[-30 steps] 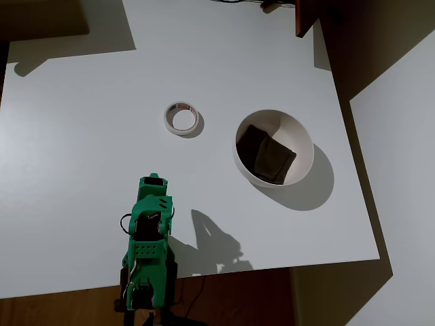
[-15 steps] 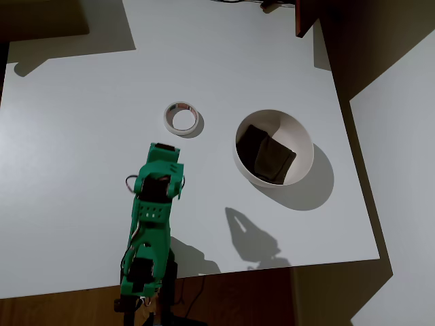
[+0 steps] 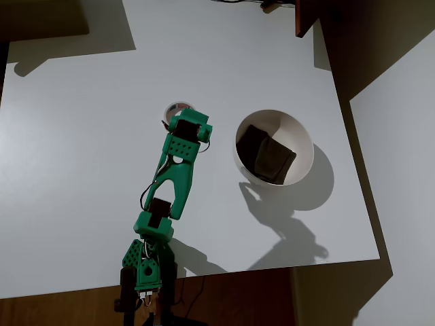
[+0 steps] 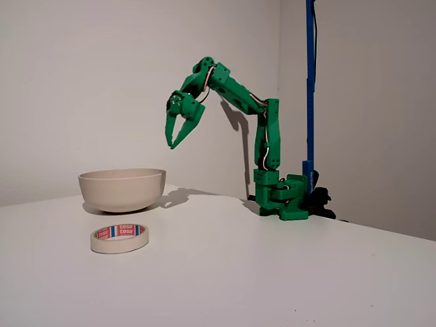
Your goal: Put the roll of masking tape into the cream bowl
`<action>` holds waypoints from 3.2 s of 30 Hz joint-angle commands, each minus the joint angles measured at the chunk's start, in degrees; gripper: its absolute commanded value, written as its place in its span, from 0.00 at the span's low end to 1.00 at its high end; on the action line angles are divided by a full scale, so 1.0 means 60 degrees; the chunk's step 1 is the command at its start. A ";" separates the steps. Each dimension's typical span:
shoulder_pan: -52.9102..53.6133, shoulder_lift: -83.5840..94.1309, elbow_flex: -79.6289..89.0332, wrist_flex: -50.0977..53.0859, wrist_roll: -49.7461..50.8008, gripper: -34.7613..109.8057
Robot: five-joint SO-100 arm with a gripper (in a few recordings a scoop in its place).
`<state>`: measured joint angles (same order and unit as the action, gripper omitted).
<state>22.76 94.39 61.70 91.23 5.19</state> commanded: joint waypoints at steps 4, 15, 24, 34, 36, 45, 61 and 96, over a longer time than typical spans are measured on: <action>0.0190 -0.1831 -0.1787 0.0146 -0.0088 0.18; -0.0073 -0.4570 -0.2681 0.0161 0.0000 0.35; -0.0161 -0.5947 -0.3647 -0.0044 0.0000 0.37; -0.1011 -0.6357 -0.4570 0.0513 0.0073 0.36; -0.1274 -0.6489 -0.4570 0.0645 0.0103 0.36; -0.1685 -0.6826 -0.4570 0.0645 0.0264 0.35; -0.0674 -0.7427 -0.4614 0.0249 -0.0146 0.38; -0.1157 -0.8994 -0.5142 0.0088 -0.0117 0.33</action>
<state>15.91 38.76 32.87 92.11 3.69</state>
